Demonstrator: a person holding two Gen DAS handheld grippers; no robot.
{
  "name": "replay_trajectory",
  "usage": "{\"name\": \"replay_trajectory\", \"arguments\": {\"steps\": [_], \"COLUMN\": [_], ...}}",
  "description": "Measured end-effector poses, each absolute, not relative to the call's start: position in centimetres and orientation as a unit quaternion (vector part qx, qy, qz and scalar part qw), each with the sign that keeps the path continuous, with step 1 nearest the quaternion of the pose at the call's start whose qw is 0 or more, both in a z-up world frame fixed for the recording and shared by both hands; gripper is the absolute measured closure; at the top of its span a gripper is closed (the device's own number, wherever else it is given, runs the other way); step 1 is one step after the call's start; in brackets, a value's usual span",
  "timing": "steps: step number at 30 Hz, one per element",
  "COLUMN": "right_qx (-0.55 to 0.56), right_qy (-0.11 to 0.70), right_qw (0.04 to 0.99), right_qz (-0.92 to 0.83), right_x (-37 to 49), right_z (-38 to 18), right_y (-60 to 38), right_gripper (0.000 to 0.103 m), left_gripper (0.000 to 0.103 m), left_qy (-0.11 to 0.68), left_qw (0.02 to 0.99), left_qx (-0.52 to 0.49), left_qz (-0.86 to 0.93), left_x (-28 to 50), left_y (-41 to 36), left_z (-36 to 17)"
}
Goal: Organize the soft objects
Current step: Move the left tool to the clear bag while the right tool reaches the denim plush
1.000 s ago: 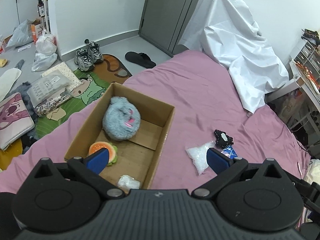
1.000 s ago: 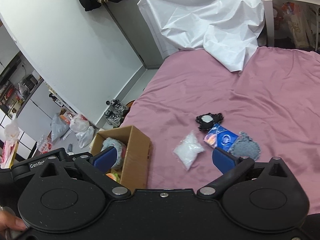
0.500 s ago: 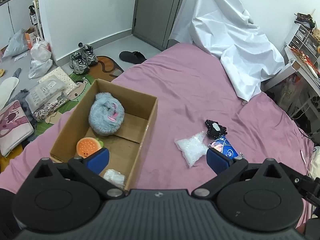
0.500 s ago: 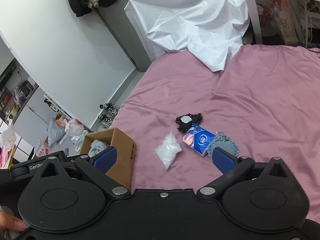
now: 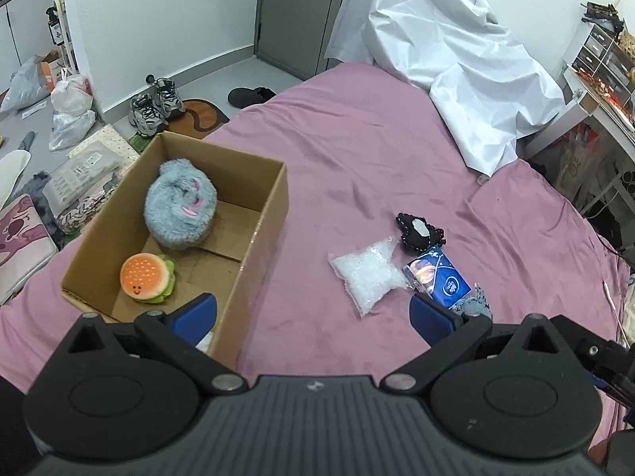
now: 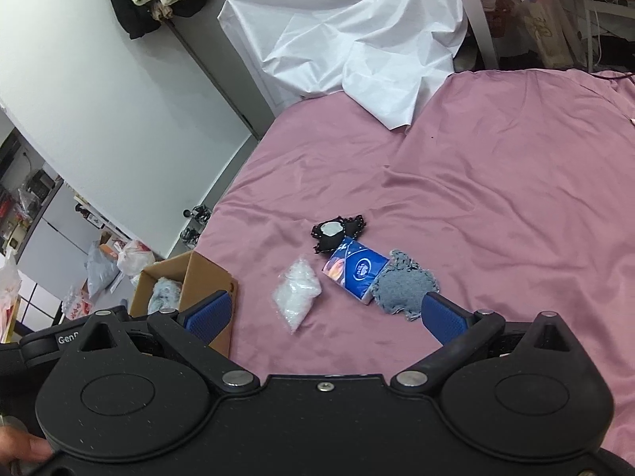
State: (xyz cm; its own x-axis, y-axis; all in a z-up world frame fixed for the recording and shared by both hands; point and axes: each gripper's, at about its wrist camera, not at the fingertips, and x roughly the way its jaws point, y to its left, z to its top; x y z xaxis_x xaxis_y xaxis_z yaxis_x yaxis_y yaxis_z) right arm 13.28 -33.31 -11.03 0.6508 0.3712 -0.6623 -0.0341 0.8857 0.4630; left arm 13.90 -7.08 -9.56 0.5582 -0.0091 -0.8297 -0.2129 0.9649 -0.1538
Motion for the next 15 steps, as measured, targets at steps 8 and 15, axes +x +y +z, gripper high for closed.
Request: {"name": "replay_trajectory", "arguments": {"steps": [8,15], "right_qx": [0.274,0.331], "right_qy": [0.409,0.410], "right_qw": [0.866,0.847], "right_qz": [0.091,0.061], "right_x": [14.7,16.1], "right_z": [-13.6,-16.0], "right_y": [-34.8,-35.9], "right_gripper": [0.000,0.000], "left_gripper": [0.001,0.003], "left_qy": [0.468,0.470], "left_qw": [0.874,0.873], "left_qx": [-0.128,-0.128], "left_qz": [0.038,0.038], "left_x": [15.8,17.8], "left_y": [-8.3,-9.3], "left_z": [-11.5,-13.7]}}
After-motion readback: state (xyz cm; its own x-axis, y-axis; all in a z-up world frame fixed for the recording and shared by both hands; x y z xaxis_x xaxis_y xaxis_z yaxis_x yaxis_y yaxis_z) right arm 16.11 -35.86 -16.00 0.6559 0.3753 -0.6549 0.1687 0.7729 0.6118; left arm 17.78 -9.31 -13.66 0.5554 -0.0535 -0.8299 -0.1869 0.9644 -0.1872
